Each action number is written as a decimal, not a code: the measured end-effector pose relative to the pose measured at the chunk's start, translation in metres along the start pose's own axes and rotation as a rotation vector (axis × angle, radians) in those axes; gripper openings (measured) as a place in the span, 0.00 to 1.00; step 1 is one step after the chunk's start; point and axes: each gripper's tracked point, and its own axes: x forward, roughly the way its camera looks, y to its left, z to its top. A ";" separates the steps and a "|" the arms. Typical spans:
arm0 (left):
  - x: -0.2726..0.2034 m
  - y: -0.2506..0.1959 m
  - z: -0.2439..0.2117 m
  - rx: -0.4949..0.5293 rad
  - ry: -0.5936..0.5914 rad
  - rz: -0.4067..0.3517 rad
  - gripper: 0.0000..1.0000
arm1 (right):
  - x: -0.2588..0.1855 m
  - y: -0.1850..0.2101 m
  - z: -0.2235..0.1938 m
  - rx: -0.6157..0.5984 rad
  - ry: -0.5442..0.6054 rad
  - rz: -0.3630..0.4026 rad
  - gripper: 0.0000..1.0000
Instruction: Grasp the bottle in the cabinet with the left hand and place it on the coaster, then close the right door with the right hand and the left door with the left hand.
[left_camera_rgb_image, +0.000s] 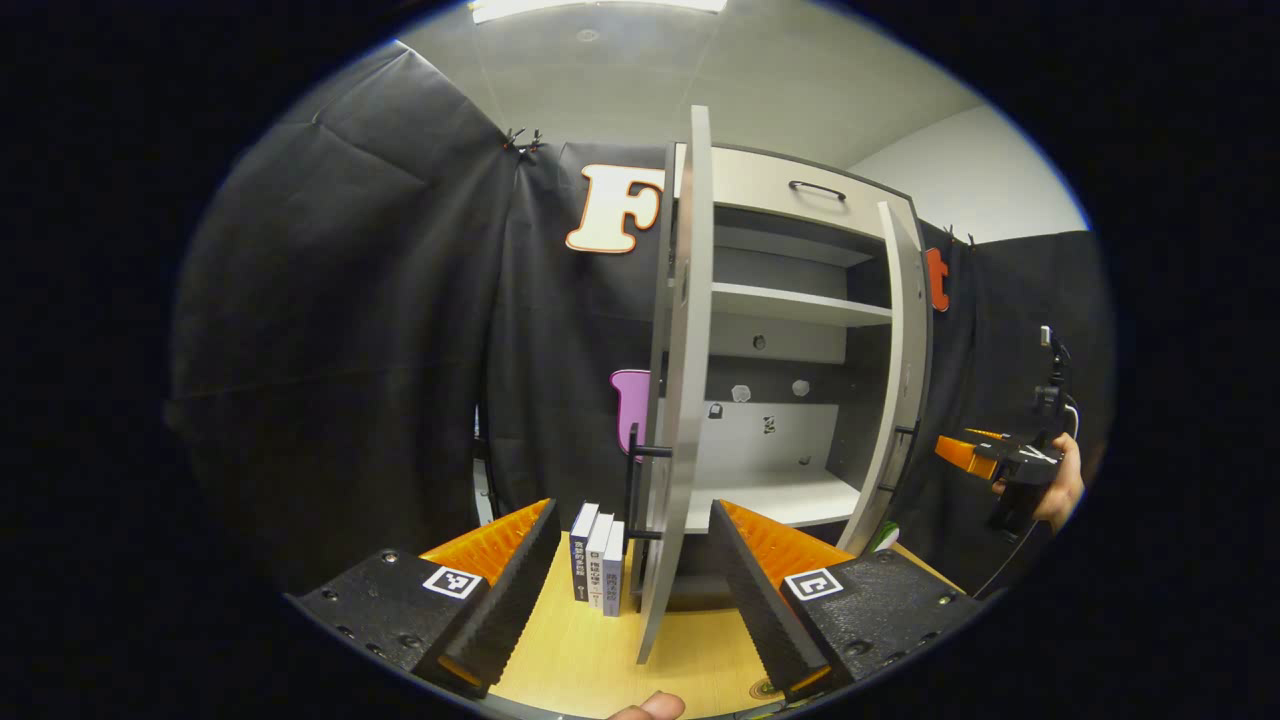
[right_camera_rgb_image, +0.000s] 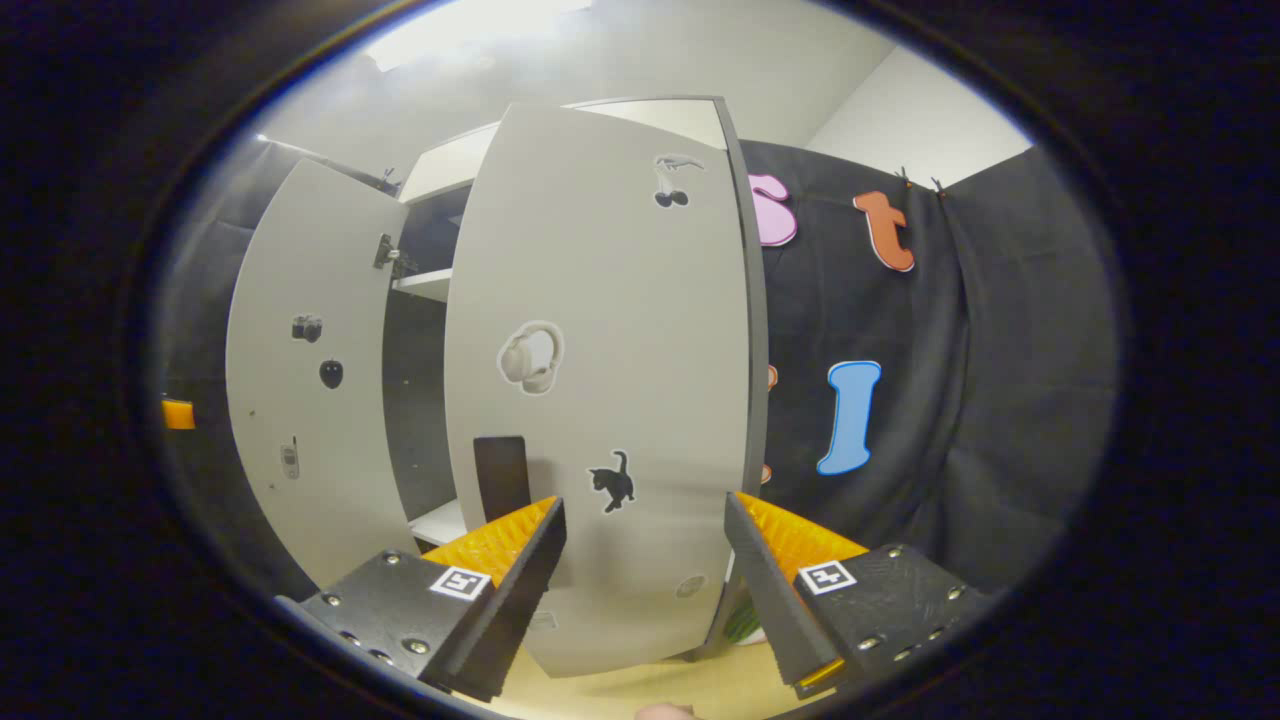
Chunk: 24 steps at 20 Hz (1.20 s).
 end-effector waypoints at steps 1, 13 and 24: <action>0.002 0.005 -0.002 -0.004 0.006 0.009 0.95 | -0.001 0.001 0.000 -0.005 0.001 0.001 0.96; 0.055 0.065 -0.035 -0.064 0.059 0.099 0.95 | -0.064 0.030 0.021 -0.030 -0.087 0.112 0.96; 0.110 0.054 -0.047 -0.057 0.103 0.024 0.95 | -0.104 0.018 0.019 0.002 -0.087 0.099 0.96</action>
